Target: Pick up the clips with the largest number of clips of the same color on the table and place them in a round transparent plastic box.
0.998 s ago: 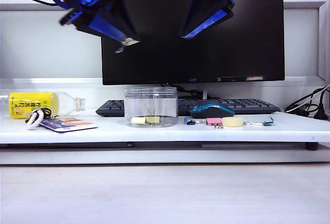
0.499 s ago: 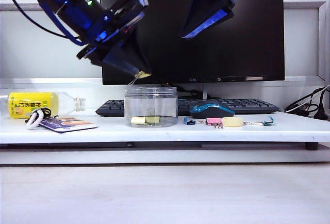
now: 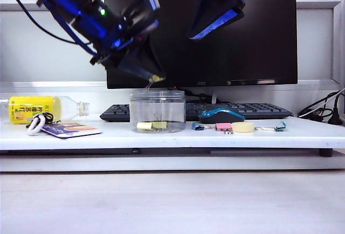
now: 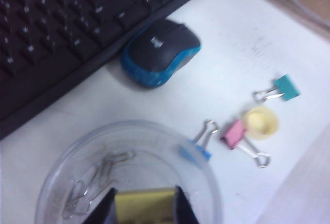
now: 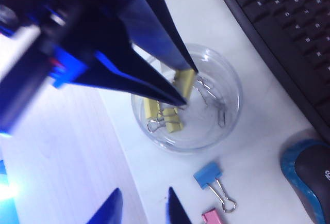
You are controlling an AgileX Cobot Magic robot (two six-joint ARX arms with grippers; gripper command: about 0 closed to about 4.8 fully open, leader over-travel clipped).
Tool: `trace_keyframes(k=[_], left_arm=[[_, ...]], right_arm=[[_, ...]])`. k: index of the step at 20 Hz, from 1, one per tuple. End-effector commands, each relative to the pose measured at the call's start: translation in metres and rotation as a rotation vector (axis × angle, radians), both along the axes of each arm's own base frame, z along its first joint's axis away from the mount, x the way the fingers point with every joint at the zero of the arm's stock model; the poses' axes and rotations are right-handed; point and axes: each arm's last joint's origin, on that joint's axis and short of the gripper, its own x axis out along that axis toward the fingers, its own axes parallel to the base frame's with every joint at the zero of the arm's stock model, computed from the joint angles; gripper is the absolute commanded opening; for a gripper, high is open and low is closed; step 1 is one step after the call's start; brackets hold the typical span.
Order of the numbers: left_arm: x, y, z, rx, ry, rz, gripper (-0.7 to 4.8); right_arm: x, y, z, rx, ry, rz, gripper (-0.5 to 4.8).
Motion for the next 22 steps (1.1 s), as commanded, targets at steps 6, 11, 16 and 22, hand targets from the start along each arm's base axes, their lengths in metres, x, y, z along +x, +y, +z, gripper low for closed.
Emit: trace_keyframes(k=[6, 11, 16, 22], left_arm=[[0.004, -0.002, 0.0, -0.015, -0.033, 0.005, 1.25], [0.004, -0.002, 0.0, -0.009, -0.036, 0.015, 2.76], [0.001, 0.0, 0.007, -0.014, -0.04, 0.05, 2.74], [-0.077, 0.051, 0.113, 0.033, -0.364, 0.133, 2.68]], right_arm=[[-0.001, 0.0, 0.003, 0.025, -0.006, 0.015, 1.16], [-0.001, 0.0, 0.003, 0.025, -0.006, 0.015, 1.16], [-0.001, 0.0, 0.004, 0.021, -0.008, 0.012, 1.16], [-0.02, -0.011, 0.037, 0.096, -0.113, -0.05, 1.17]])
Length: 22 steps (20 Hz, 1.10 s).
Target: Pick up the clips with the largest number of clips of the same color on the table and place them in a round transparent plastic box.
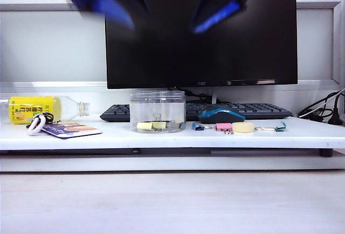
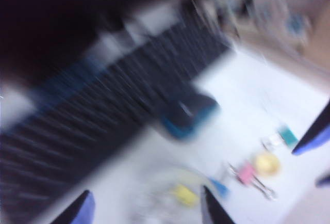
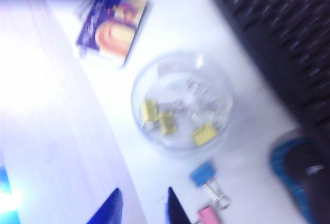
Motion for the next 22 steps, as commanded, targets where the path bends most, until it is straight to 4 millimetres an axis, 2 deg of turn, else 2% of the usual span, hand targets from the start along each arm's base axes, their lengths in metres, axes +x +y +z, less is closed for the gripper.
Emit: trace_keyframes(k=[1, 2, 3, 5, 6, 8, 10, 12, 16, 19, 20, 22], left_arm=[[-0.044, 0.031, 0.04, 0.042, -0.109, 0.079, 2.68], [-0.061, 0.042, 0.051, 0.032, -0.129, 0.092, 2.68], [-0.089, 0.061, 0.065, 0.014, -0.161, 0.113, 2.68], [-0.129, 0.088, 0.081, -0.014, -0.222, 0.157, 2.68], [-0.156, 0.104, 0.087, -0.025, -0.269, 0.183, 2.68], [-0.2, 0.127, 0.09, -0.036, -0.338, 0.261, 2.68], [-0.242, 0.143, 0.085, -0.056, -0.384, 0.28, 2.68], [-0.269, 0.154, 0.076, -0.067, -0.412, 0.323, 2.68], [-0.309, 0.171, 0.053, -0.094, -0.471, 0.397, 2.68], [-0.331, 0.179, 0.036, -0.155, -0.521, 0.414, 2.68], [-0.331, 0.179, 0.028, -0.182, -0.508, 0.402, 2.68], [-0.315, 0.172, 0.014, -0.19, -0.405, 0.362, 2.68]], right_arm=[[-0.019, -0.01, 0.035, 0.103, -0.114, -0.033, 1.17], [-0.026, -0.015, 0.044, 0.121, -0.142, -0.042, 1.17], [-0.043, -0.025, 0.061, 0.142, -0.201, -0.074, 1.17], [-0.062, -0.037, 0.078, 0.149, -0.267, -0.13, 1.17], [-0.076, -0.046, 0.087, 0.14, -0.305, -0.176, 1.17], [-0.094, -0.057, 0.096, 0.153, -0.32, -0.207, 1.17], [-0.113, -0.067, 0.104, 0.199, -0.332, -0.221, 1.17], [-0.129, -0.075, 0.107, 0.24, -0.343, -0.233, 1.17], [-0.161, -0.093, 0.102, 0.291, -0.389, -0.242, 1.17], [-0.189, -0.108, 0.083, 0.365, -0.452, -0.275, 1.17], [-0.2, -0.116, 0.073, 0.399, -0.491, -0.304, 1.17], [-0.217, -0.125, 0.053, 0.473, -0.515, -0.33, 1.17]])
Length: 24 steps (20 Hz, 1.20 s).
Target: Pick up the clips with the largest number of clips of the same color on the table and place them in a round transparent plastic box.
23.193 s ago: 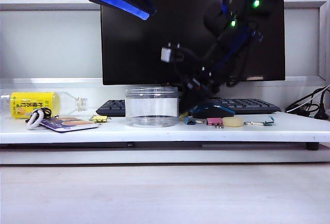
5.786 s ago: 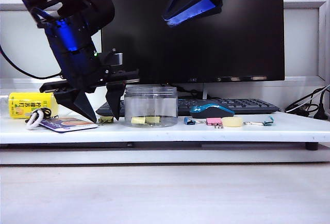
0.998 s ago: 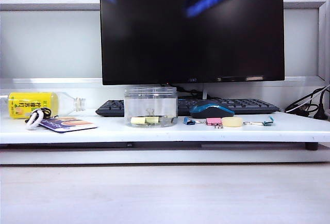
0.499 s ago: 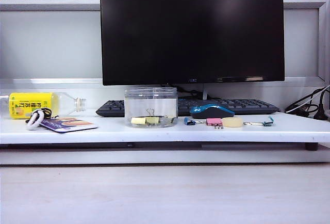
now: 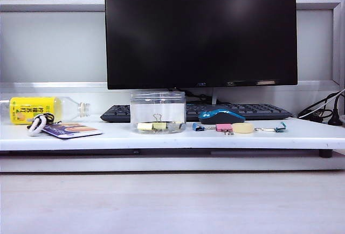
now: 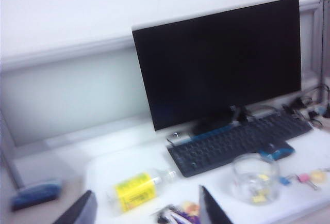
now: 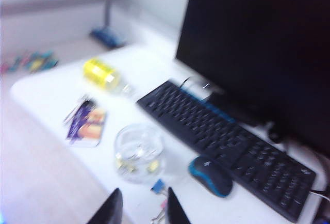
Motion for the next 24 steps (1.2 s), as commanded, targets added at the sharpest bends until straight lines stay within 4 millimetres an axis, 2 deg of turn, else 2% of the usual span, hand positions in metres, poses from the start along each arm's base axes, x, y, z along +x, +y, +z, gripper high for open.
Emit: trace_keyframes(k=[1, 4, 6, 8, 9, 12, 14, 15, 21, 24], left_arm=[[0.023, -0.011, -0.019, -0.016, 0.093, -0.104, 2.68], [0.045, -0.02, -0.03, -0.012, 0.078, -0.114, 2.68], [0.064, -0.027, -0.044, -0.007, 0.096, -0.114, 2.61], [0.077, -0.031, -0.059, 0.004, 0.144, -0.113, 1.51], [0.086, -0.035, -0.072, 0.019, 0.19, -0.112, 0.71], [0.098, -0.039, -0.092, 0.031, 0.254, -0.11, 0.51], [0.102, -0.041, -0.095, 0.029, 0.249, -0.111, -0.01], [0.103, -0.041, -0.095, 0.025, 0.24, -0.11, -0.06], [0.106, -0.042, -0.094, -0.014, 0.211, -0.107, -0.06], [0.105, -0.043, -0.094, -0.06, 0.224, -0.133, -0.06]], right_arm=[[-0.021, -0.012, -0.023, 0.126, -0.059, -0.034, 1.17], [-0.028, -0.017, -0.05, 0.138, -0.043, -0.065, 1.17], [-0.028, -0.017, -0.069, 0.129, -0.021, -0.071, 1.17], [-0.027, -0.017, -0.084, 0.117, -0.001, -0.072, 1.17], [-0.024, -0.015, -0.096, 0.105, 0.022, -0.075, 1.16], [-0.016, -0.013, -0.115, 0.066, 0.067, -0.143, 1.06], [-0.012, -0.013, -0.125, 0.04, 0.086, -0.208, 0.22], [-0.01, -0.013, -0.13, 0.025, 0.092, -0.251, -0.05], [0.001, -0.016, -0.161, -0.077, 0.12, -0.518, -0.05], [0.004, -0.013, -0.167, -0.033, 0.136, -0.482, -0.05]])
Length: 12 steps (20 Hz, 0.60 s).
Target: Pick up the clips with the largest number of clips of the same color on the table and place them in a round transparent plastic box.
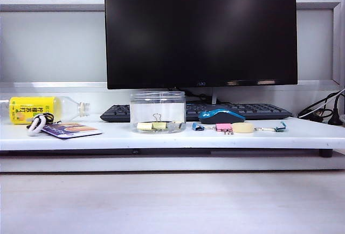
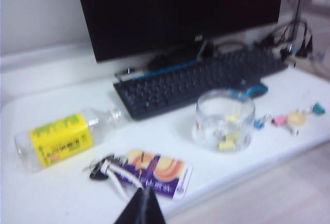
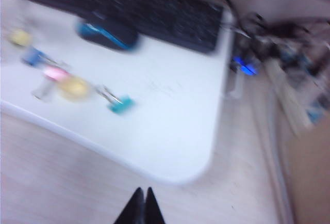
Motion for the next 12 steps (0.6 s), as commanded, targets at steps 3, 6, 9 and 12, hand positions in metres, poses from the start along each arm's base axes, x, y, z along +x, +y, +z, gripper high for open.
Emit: trace_keyframes(k=[3, 6, 9, 12], left_arm=[[0.001, -0.006, 0.002, 0.008, -0.085, -0.174, -0.06], [0.009, -0.013, -0.006, 0.02, -0.195, -0.331, -0.06], [0.019, -0.017, -0.024, 0.038, -0.18, -0.339, -0.06], [0.027, -0.02, -0.044, 0.06, -0.155, -0.341, -0.06]], right_arm=[[0.006, 0.011, -0.002, 0.167, -0.056, 0.229, -0.05], [0.011, 0.015, -0.013, 0.205, -0.102, 0.258, -0.05], [0.016, 0.018, -0.024, 0.29, -0.131, 0.243, -0.05], [0.02, 0.02, -0.037, 0.332, -0.15, 0.241, -0.05]])
